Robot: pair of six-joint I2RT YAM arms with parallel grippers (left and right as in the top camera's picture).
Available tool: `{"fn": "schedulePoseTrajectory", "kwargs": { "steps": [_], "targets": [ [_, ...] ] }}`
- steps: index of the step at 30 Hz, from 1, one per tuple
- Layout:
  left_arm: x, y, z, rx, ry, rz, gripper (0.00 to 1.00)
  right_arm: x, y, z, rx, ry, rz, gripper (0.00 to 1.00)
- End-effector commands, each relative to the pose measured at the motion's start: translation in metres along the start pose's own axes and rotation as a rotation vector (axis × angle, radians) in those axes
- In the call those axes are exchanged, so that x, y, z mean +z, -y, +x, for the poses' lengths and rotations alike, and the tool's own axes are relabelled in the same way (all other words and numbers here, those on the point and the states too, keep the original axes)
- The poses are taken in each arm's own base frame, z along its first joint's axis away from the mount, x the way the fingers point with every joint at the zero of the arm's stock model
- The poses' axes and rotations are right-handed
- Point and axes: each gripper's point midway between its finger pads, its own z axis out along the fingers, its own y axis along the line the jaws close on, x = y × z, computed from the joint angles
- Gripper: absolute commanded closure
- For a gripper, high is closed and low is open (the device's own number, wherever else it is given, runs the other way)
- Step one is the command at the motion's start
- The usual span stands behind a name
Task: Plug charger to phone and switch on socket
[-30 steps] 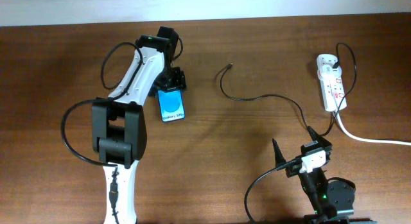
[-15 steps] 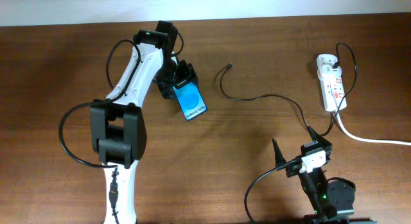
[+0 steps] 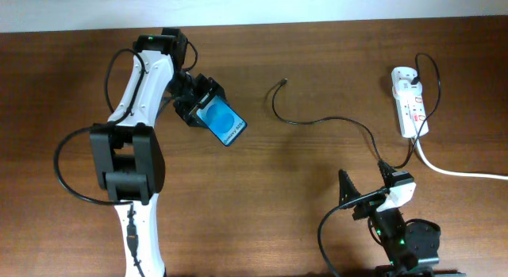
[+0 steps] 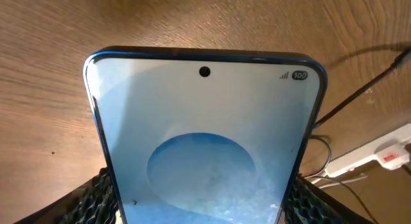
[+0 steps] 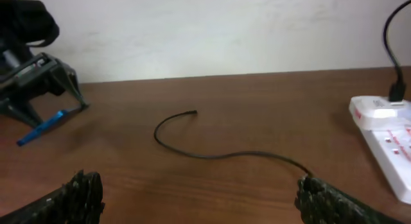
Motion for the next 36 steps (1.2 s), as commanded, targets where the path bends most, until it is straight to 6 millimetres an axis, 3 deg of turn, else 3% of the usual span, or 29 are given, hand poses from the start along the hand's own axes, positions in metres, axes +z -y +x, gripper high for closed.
{"fn": "schedulePoseTrajectory", "kwargs": {
  "steps": [1,4,8,11,14,15,16,17,19,21,22,27,29,36],
  "targets": [
    [-0.009,0.011,0.004,-0.028,-0.009,0.044,1.0,-0.002,-0.013,-0.016,0.022,-0.017,-0.057,0.02],
    [-0.007,0.02,0.012,-0.011,-0.041,0.077,1.0,0.005,-0.019,-0.029,0.038,-0.083,-0.08,0.01],
    [-0.014,0.028,0.017,-0.175,-0.119,0.15,1.0,0.033,-0.031,-0.063,0.089,-0.251,-0.131,0.02],
    [-0.025,0.036,0.022,-0.273,-0.209,0.227,1.0,0.069,-0.061,-0.081,0.187,-0.443,-0.322,0.01],
    [-0.031,0.041,0.025,-0.29,-0.253,0.267,1.0,0.087,-0.1,-0.105,0.24,-0.457,-0.621,0.02],
    [-0.031,0.042,0.024,-0.293,-0.251,0.269,1.0,0.096,-0.103,-0.111,0.303,-0.445,-0.651,0.02],
    [-0.03,0.041,0.022,-0.29,-0.235,0.263,1.0,0.11,-0.101,-0.112,0.523,-0.497,-0.614,0.01],
    [-0.028,0.038,0.019,-0.291,-0.213,0.246,1.0,0.12,-0.098,-0.105,0.555,-0.513,-0.608,0.01],
    [-0.02,0.027,0.011,-0.356,-0.138,0.17,1.0,0.15,-0.095,-0.066,0.67,-0.61,-0.502,0.14],
    [-0.011,0.024,0.009,-0.395,-0.071,0.107,1.0,0.171,-0.107,-0.023,0.729,-0.698,-0.378,0.2],
    [-0.007,0.024,0.01,-0.39,-0.055,0.088,1.0,0.173,-0.111,-0.015,0.734,-0.711,-0.343,0.2],
    [0.012,0.036,0.039,-0.344,-0.073,0.036,1.0,0.178,-0.143,0.023,0.672,-0.772,-0.297,0.27],
    [0.014,0.032,0.047,-0.354,-0.088,0.007,1.0,0.178,-0.145,0.031,0.681,-0.797,-0.289,0.36],
    [0.024,0.03,0.056,-0.322,-0.047,-0.056,1.0,0.182,-0.152,0.053,0.674,-0.818,-0.22,0.47]
  ]
}}
